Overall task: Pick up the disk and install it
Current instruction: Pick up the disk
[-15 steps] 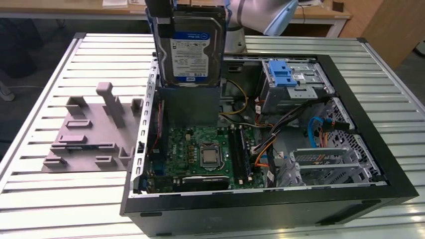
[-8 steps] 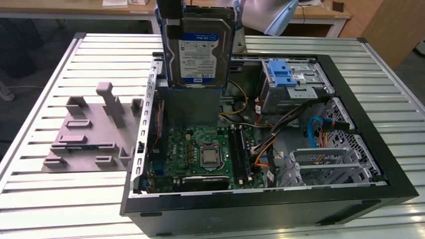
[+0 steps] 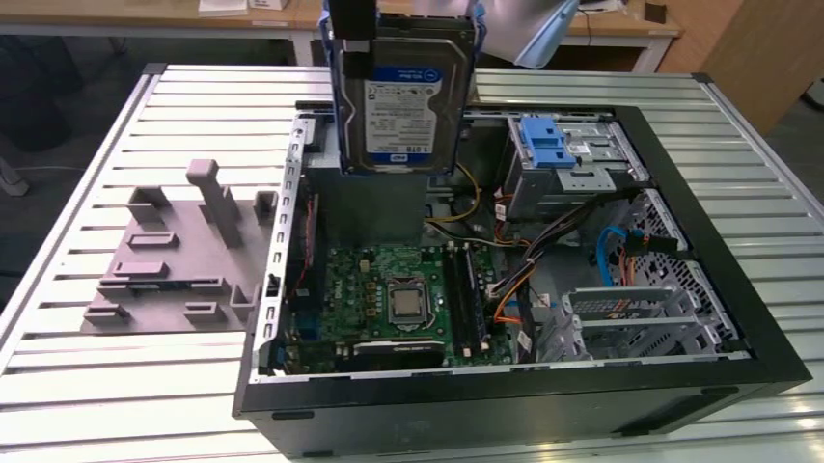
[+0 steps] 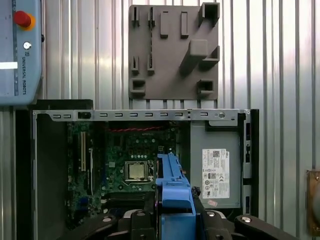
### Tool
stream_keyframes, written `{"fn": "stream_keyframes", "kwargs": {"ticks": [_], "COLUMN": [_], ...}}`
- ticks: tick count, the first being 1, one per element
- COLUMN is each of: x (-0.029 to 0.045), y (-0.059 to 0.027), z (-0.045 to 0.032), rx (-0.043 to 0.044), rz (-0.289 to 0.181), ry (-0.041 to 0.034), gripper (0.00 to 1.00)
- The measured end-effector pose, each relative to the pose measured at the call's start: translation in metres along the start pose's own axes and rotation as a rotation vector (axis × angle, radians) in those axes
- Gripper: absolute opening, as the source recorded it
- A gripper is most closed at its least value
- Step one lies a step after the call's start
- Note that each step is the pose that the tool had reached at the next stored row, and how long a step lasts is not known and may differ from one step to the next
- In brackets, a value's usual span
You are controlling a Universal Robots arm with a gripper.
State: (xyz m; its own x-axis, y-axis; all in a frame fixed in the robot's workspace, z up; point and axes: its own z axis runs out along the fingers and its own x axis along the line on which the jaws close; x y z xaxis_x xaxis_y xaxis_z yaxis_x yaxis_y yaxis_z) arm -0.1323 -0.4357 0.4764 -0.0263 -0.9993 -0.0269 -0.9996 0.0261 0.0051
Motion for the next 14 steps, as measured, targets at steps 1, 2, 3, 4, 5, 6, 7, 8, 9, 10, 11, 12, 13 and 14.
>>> {"fn": "stream_keyframes", "kwargs": {"ticks": [1,2,3,4,5,6,7,8,9,10,11,12,13,14], "x": [0.0004,0.0008,0.0013,0.0017,0.0021,0.0025,0.0029,0.0034,0.0038,0.0042,0.0046,0.0050,0.0054,0.0058], "y": [-0.0018,-0.0035,-0.0053,-0.0071,-0.0089,-0.0107,-0.0127,-0.0146,-0.0166,-0.0186,-0.0206,-0.0226,-0.0246,-0.0268], "z": [0.0000,0.0000,0.0000,0.0000,-0.0001,-0.0001,-0.0001,-0.0001,-0.0001,-0.0002,-0.0002,-0.0002,-0.0002,-0.0003], "rx": [0.0000,0.0001,0.0001,0.0001,0.0000,0.0000,0.0000,0.0001,0.0001,0.0000,0.0001,0.0001,0.0000,0.0001], "rz": [0.000,0.000,0.000,0.000,0.000,0.000,0.000,0.000,0.000,0.000,0.000,0.000,0.000,0.000], "ry": [0.0000,-0.0001,-0.0001,-0.0002,-0.0001,-0.0001,-0.0001,-0.0002,-0.0002,-0.0002,-0.0002,-0.0002,-0.0002,-0.0003], "gripper": [0.36,0.36,0.36,0.36,0.36,0.36,0.36,0.36,0.36,0.36,0.36,0.36,0.36,0.36]}}
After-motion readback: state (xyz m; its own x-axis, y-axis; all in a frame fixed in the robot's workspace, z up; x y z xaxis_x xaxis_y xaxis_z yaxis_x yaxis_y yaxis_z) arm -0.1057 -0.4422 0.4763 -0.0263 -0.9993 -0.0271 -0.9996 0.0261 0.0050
